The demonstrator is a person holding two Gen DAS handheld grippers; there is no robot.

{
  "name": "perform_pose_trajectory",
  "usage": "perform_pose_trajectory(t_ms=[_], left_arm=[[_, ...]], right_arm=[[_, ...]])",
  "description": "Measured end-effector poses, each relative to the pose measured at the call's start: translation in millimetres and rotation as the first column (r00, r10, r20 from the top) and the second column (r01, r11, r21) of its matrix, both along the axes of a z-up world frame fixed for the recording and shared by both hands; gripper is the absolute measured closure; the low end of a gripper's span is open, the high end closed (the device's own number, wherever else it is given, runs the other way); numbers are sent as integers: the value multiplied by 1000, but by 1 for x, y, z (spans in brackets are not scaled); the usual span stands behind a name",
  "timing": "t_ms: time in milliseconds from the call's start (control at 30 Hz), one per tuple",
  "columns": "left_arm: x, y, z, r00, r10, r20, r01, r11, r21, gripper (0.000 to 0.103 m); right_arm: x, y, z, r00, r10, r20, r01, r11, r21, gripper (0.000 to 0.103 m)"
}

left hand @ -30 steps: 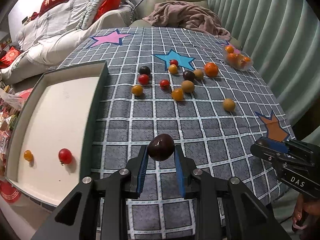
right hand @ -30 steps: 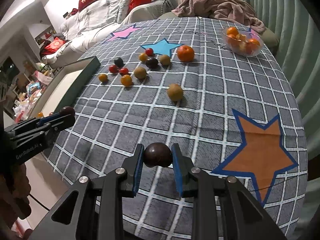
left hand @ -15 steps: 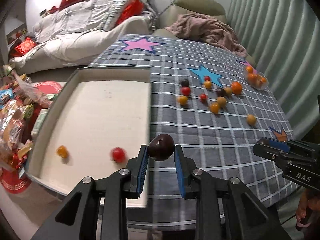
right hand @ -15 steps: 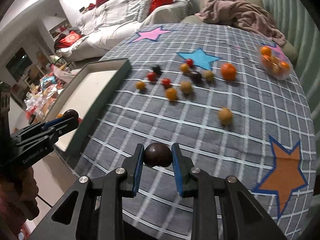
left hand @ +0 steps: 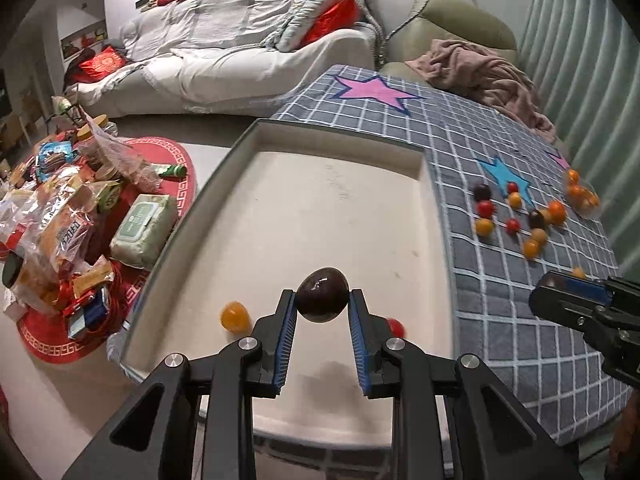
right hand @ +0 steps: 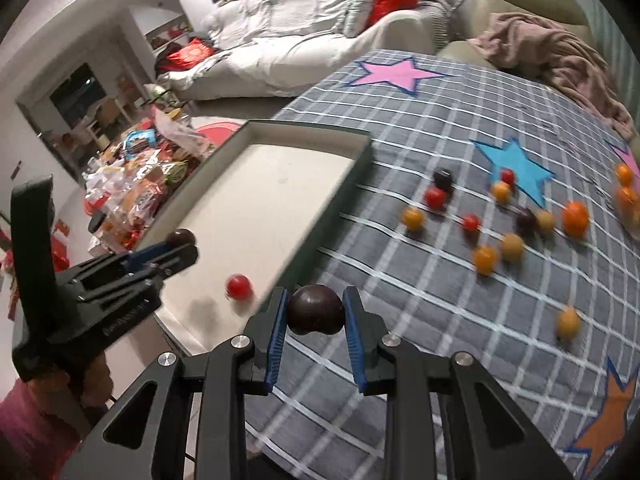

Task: Organize fruits
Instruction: 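Carry both dark plums over the white tray with both tools, then open both tools to release the plums into the tray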

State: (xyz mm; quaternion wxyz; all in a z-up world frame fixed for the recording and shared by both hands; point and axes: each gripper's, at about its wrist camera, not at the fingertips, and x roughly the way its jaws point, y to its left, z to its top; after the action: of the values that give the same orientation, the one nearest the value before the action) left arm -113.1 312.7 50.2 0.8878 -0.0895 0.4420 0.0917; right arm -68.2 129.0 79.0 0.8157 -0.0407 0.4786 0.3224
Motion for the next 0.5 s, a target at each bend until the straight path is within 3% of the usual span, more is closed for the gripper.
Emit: perform_pose_trajectory(t_ms=[300, 500], left_arm=[[29, 20, -14, 997, 52, -49, -50, 998, 44, 75], [45, 39, -28, 990, 83, -113, -82, 996, 15, 75]], right_arm=[[27, 65, -10, 997, 77, -6, -77, 996, -40, 73], [41, 96, -34, 992, 127, -27, -129, 984, -120, 73]])
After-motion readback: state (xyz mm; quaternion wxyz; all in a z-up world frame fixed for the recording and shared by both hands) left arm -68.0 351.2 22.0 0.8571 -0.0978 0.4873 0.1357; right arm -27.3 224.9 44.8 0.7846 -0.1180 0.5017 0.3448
